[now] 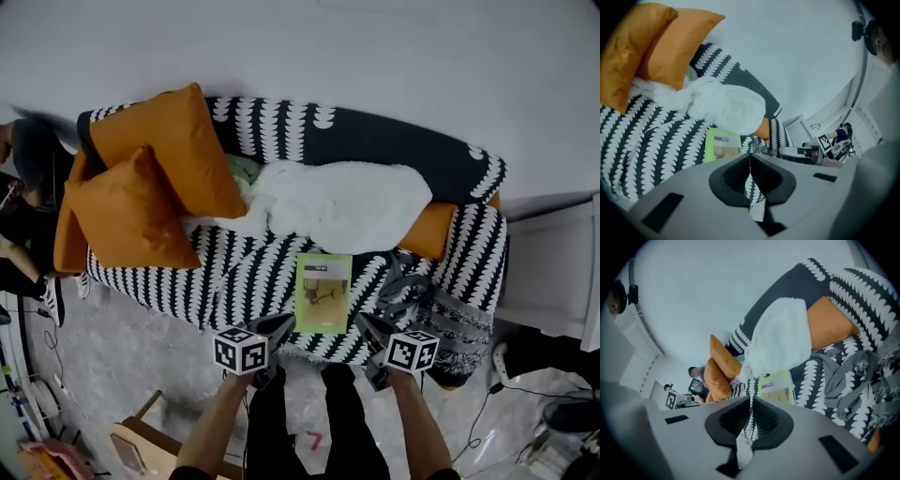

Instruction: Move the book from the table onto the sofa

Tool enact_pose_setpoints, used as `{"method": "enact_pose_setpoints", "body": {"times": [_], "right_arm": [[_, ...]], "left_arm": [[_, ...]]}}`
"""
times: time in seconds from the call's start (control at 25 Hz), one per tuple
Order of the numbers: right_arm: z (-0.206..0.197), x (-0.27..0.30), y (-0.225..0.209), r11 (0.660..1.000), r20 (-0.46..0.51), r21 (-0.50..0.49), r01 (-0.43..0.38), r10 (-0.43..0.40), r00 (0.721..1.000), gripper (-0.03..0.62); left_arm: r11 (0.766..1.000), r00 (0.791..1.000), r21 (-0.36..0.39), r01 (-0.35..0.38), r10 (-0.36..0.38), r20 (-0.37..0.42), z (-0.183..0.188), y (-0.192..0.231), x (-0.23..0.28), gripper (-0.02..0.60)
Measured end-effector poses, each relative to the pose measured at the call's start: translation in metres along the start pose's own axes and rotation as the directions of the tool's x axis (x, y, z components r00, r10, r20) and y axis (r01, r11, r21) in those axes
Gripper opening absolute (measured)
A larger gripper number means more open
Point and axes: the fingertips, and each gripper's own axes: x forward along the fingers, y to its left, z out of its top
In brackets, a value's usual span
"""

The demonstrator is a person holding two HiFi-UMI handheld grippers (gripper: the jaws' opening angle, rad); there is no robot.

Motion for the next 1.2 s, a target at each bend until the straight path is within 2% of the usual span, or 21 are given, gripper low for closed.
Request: {"method": "enact_pose_setpoints", "body": {"times": [0.08, 0.32, 0.44, 0.56, 0.72, 0.84, 1.04, 1.2], "right_arm": [[0.002, -0.004, 0.012, 1.000, -0.008, -0.010, -0.010, 0.010, 1.000, 0.025], [0.009, -0.031, 0.048, 0.999, 0.027, -0.034, -0.025, 0.026, 0.999, 0.021], [0.023, -0.046, 0.080, 0.996, 0.059, -0.083, -0.044, 0.049, 0.997, 0.021], [0.035, -0.068, 0.126, 0.984, 0.090, -0.167, -0.056, 0.072, 0.993, 0.021], [0.053, -0.098, 0.186, 0.961, 0.140, -0.270, -0.062, 0.103, 0.985, 0.021], [0.065, -0.117, 0.229, 0.944, 0.192, -0.321, -0.075, 0.143, 0.971, 0.021], [0.066, -0.153, 0.297, 0.908, 0.264, -0.410, -0.088, 0.210, 0.941, 0.021], [0.071, -0.175, 0.340, 0.872, 0.302, -0.480, -0.099, 0.270, 0.914, 0.021]], "left_arm": [[1.000, 1.000, 0.011, 0.004, -0.004, 0.001, 0.006, -0.011, -0.004, 0.015], [0.999, 1.000, 0.050, 0.017, -0.018, 0.024, 0.019, -0.047, -0.029, 0.014], [0.992, 0.997, 0.126, 0.019, -0.027, 0.066, 0.038, -0.076, -0.048, 0.014], [0.976, 0.992, 0.220, 0.009, -0.037, 0.121, 0.059, -0.116, -0.077, 0.014], [0.953, 0.978, 0.303, -0.018, -0.046, 0.203, 0.090, -0.165, -0.117, 0.014], [0.941, 0.964, 0.337, -0.032, -0.060, 0.258, 0.109, -0.196, -0.145, 0.014], [0.920, 0.945, 0.389, -0.054, -0.079, 0.317, 0.122, -0.244, -0.196, 0.014], [0.898, 0.920, 0.433, -0.080, -0.100, 0.378, 0.134, -0.274, -0.231, 0.014]]}}
